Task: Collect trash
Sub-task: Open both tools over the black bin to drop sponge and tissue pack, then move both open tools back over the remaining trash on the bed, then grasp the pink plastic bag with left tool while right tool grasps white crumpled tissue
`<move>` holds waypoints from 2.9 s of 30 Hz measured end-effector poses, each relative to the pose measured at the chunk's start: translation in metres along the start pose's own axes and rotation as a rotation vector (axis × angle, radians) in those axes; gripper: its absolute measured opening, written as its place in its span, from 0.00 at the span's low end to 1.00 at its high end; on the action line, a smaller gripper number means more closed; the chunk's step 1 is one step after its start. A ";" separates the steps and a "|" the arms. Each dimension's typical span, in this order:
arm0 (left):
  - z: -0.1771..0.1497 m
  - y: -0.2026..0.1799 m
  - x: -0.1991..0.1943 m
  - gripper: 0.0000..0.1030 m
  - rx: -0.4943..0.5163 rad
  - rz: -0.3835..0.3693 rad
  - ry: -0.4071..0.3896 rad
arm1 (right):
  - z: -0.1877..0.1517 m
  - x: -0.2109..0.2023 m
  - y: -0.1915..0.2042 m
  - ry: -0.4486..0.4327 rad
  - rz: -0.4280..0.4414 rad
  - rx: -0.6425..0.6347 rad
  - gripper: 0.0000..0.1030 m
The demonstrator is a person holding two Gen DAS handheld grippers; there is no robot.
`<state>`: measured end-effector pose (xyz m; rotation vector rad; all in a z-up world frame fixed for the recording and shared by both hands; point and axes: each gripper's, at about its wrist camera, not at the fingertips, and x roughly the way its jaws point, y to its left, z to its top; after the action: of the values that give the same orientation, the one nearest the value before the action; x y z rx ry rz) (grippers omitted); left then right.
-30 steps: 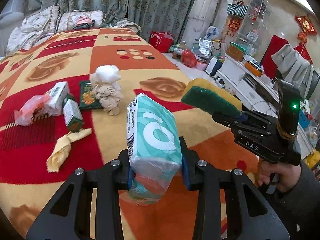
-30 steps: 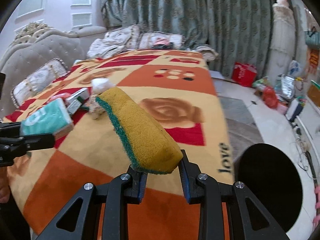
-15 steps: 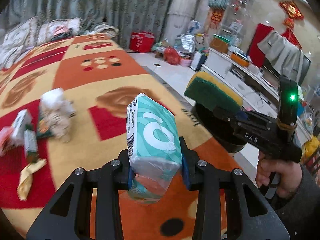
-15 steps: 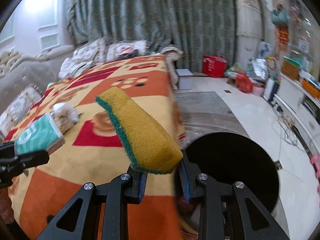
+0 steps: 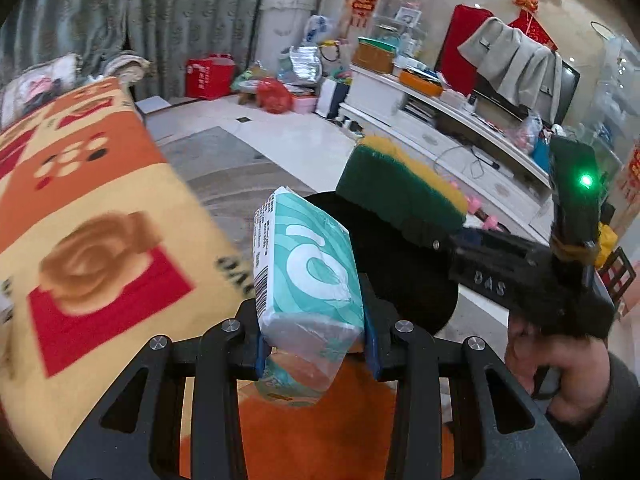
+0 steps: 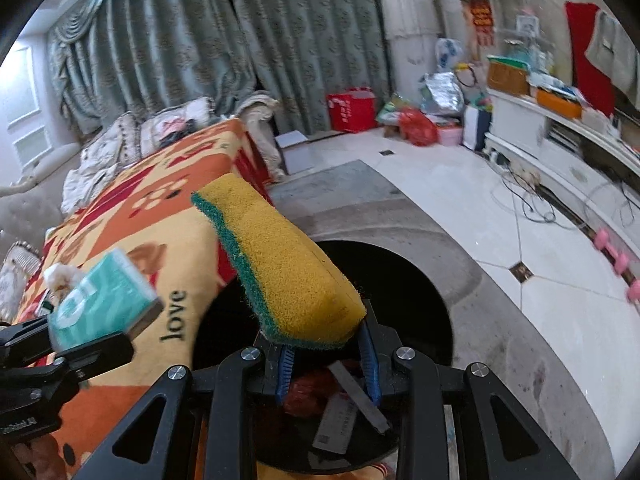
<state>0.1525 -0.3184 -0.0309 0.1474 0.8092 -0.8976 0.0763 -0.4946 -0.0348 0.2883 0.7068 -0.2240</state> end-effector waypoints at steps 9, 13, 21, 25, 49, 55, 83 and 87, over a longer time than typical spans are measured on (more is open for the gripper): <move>0.015 -0.017 0.043 0.56 0.042 -0.022 0.052 | -0.001 0.017 -0.017 0.052 -0.023 0.093 0.39; 0.012 -0.015 0.043 0.59 0.040 -0.012 0.057 | -0.001 0.019 -0.024 0.059 -0.010 0.145 0.41; -0.010 0.024 -0.007 0.59 -0.066 0.059 0.018 | 0.006 0.005 -0.009 -0.017 -0.006 0.141 0.41; -0.036 0.057 -0.049 0.59 -0.129 0.119 -0.008 | 0.010 0.000 0.019 -0.055 0.026 0.087 0.41; -0.187 0.256 -0.248 0.59 -0.476 0.543 -0.129 | -0.052 0.021 0.247 0.098 0.492 -0.376 0.42; -0.150 0.285 -0.237 0.61 -0.410 0.594 -0.124 | -0.060 0.031 0.256 0.127 0.478 -0.393 0.42; -0.167 0.289 -0.252 0.09 -0.408 0.456 -0.202 | -0.002 0.082 0.375 0.141 0.596 -0.442 0.42; -0.173 0.278 -0.260 0.09 -0.444 0.435 -0.232 | 0.007 0.100 0.396 0.136 0.544 -0.458 0.42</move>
<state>0.1689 0.0993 -0.0325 -0.1647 0.7044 -0.3046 0.2723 -0.1363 -0.0239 0.0492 0.7662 0.4753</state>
